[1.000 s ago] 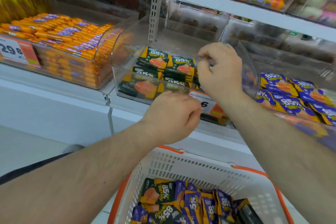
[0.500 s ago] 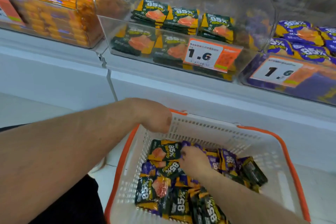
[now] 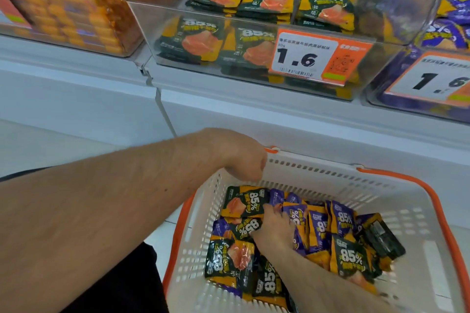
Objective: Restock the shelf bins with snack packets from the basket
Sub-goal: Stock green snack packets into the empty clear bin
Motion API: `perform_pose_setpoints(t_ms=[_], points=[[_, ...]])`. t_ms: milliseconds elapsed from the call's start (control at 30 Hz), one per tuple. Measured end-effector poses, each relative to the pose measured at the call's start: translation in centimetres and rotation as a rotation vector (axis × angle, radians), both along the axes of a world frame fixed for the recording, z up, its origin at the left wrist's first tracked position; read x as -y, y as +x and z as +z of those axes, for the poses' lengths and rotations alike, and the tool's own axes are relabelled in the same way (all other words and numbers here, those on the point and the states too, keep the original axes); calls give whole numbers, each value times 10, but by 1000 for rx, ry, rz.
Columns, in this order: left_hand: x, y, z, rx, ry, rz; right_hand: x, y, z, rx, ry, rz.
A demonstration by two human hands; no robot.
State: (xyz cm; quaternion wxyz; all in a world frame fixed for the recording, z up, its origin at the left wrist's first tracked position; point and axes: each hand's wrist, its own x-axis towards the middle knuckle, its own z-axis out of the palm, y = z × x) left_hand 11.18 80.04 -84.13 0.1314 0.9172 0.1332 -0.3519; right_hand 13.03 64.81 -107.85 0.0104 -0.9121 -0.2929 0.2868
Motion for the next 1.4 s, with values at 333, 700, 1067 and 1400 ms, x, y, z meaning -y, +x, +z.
perform_pose_setpoints(t_ms=[333, 700, 1067, 1400], points=[[1, 3, 3, 17, 13, -71, -10, 44, 71, -214, 343, -249], [1, -6, 16, 377, -191, 177, -9, 84, 223, -134, 767, 62], [-9, -23, 62, 1007, -402, 512, -14, 62, 291, 247, 1153, -4], [-34, -31, 91, 1354, -623, 830, -35, 53, 322, -57, 1325, -107]])
